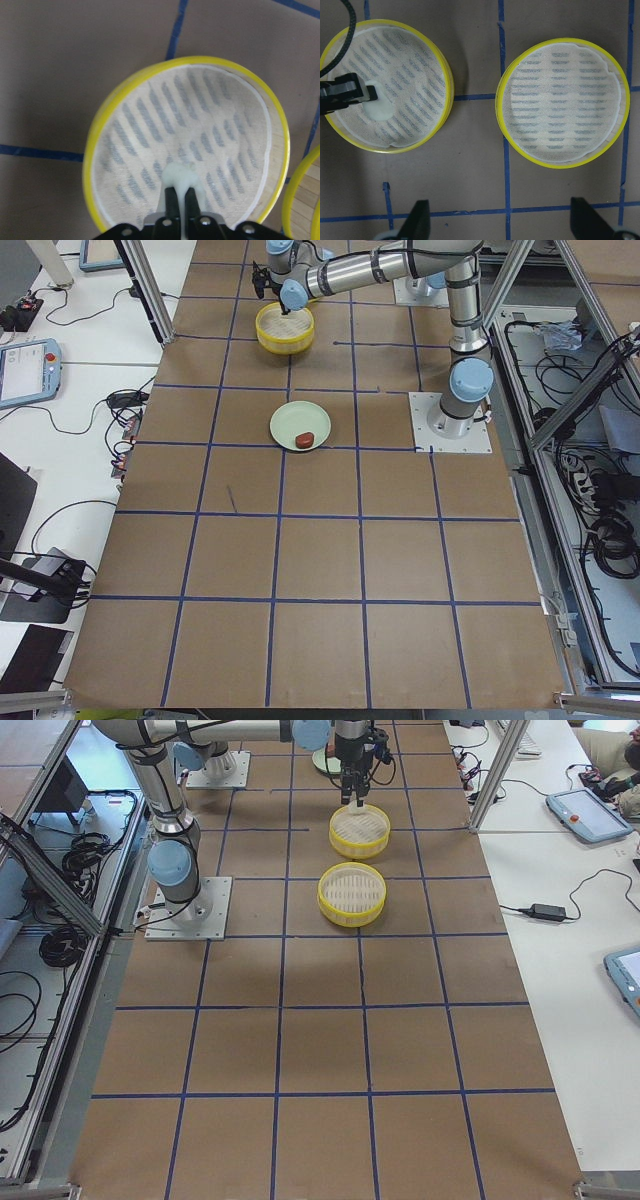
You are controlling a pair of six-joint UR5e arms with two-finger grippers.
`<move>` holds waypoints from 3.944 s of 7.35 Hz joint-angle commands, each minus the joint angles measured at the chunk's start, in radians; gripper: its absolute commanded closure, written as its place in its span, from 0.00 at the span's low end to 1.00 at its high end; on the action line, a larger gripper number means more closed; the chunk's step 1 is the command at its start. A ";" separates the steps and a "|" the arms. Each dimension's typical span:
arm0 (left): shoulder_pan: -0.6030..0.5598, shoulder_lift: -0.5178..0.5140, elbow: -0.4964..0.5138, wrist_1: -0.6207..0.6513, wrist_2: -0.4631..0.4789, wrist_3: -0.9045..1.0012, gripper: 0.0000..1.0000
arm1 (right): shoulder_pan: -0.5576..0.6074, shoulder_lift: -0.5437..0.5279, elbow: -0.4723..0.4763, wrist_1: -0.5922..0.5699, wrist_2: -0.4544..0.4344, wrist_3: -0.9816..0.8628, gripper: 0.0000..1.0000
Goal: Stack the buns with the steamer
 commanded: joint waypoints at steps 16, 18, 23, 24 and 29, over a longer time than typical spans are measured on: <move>0.490 0.190 -0.116 -0.169 0.308 0.749 0.06 | -0.543 0.222 0.447 -0.721 0.073 -0.563 0.00; 0.490 0.190 -0.119 -0.169 0.306 0.749 0.06 | -0.535 0.227 0.443 -0.735 0.132 -0.526 0.00; 0.657 0.202 -0.286 -0.098 0.301 0.933 0.09 | -0.500 0.264 0.450 -0.739 0.114 -0.529 0.17; 0.671 0.203 -0.336 -0.067 0.308 0.939 0.09 | -0.500 0.264 0.450 -0.739 0.114 -0.529 0.17; 0.727 0.204 -0.394 -0.068 0.355 0.954 0.14 | -0.500 0.264 0.450 -0.738 0.112 -0.525 0.46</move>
